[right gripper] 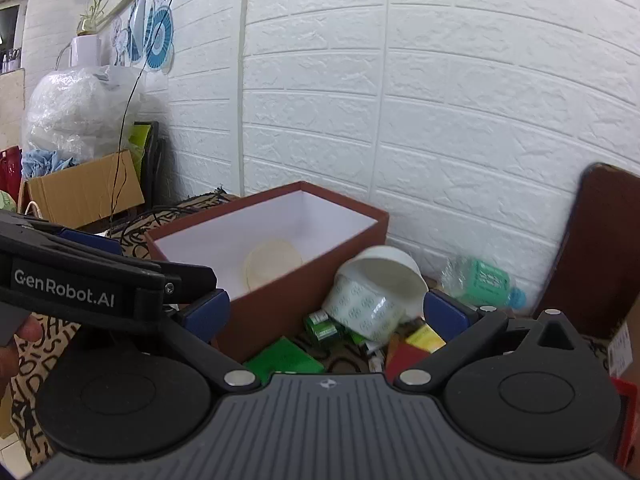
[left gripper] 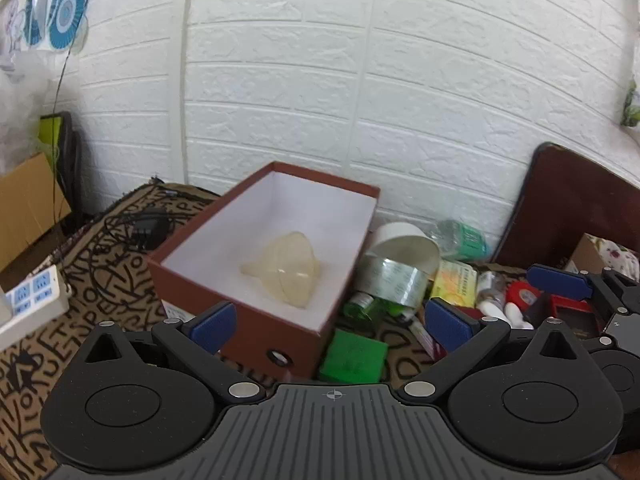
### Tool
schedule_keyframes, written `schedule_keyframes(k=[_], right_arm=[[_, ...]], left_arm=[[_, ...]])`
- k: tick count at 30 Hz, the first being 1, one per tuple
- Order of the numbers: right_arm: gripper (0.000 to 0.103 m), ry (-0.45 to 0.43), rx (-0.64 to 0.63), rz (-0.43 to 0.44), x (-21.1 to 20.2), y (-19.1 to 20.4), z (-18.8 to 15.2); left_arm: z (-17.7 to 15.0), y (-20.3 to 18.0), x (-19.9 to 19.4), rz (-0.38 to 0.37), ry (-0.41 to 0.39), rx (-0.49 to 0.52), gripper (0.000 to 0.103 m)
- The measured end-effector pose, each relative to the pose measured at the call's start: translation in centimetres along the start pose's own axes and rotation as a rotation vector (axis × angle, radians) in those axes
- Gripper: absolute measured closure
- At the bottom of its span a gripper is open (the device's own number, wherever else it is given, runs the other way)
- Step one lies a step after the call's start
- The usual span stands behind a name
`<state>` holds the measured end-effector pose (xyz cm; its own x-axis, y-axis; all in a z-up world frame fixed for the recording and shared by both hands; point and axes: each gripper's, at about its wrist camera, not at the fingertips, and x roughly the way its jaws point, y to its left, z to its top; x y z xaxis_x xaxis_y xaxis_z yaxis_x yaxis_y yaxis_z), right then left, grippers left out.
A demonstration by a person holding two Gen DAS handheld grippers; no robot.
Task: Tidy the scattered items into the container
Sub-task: 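Withdraw the left gripper from the shoebox back over the rug, then grasp the green marker with red cap with the left gripper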
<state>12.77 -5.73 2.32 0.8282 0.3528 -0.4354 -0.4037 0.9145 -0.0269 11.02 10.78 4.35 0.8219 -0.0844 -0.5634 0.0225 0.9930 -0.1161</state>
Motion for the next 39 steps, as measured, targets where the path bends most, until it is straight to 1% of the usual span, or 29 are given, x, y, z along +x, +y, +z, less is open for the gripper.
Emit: schedule_keyframes(k=[3,7,10,13,17,21,27,30,33,34,35,36,38,39], right_arm=[[0.0,0.007,-0.019,-0.023,-1.3,0.1,-1.5],[0.0,0.015,-0.069,-0.057,-2.6,0.7,-3.9],[0.0,0.023,-0.076,-0.06,-3.3,1.2,-5.6],[0.0,0.04,-0.057,-0.051,-3.5,1.6,-7.0],[0.0,0.073,-0.001,-0.013,-3.5,1.4,-8.6],[0.0,0.083,0.04,-0.049,-3.8,0.4,-10.0],[0.0,0.102,0.093,-0.104,-3.4,-2.3,-11.0],[0.0,0.11,0.123,-0.122,-2.8,-3.5,-11.5],[0.001,0.118,0.15,-0.137,-2.0,-4.6,-12.0],[0.002,0.121,0.157,-0.141,-1.7,-5.0,-12.2],[0.003,0.128,0.163,-0.145,-1.4,-5.4,-12.4],[0.004,0.136,0.166,-0.151,-1.1,-5.7,-12.5],[0.013,0.155,0.17,-0.158,-0.4,-6.4,-12.9],[0.016,0.166,0.174,-0.159,-0.1,-6.7,-13.1]], left_arm=[[-1.9,-0.7,-0.5,-0.012,0.004,0.001,0.0],[-4.7,-0.9,-0.8,-0.038,0.032,-0.021,0.0],[-6.7,-0.4,-1.0,-0.057,0.058,-0.05,0.0],[-8.3,0.2,-0.9,-0.065,0.081,-0.065,0.0],[-9.3,0.3,-0.5,-0.054,0.1,-0.041,0.0],[-9.6,-0.7,0.2,-0.103,0.11,-0.014,0.0],[-9.8,-3.5,2.5,-0.157,0.128,0.038,0.0],[-9.7,-4.8,3.8,-0.175,0.14,0.053,0.003],[-9.4,-5.9,5.3,-0.195,0.152,0.069,0.01],[-9.3,-6.2,5.8,-0.199,0.158,0.072,0.013],[-9.3,-6.6,6.4,-0.203,0.164,0.073,0.018],[-9.2,-6.9,7.0,-0.207,0.172,0.073,0.02],[-9.2,-7.7,8.2,-0.218,0.193,0.072,0.027],[-9.2,-8.0,8.8,-0.227,0.205,0.074,0.029]])
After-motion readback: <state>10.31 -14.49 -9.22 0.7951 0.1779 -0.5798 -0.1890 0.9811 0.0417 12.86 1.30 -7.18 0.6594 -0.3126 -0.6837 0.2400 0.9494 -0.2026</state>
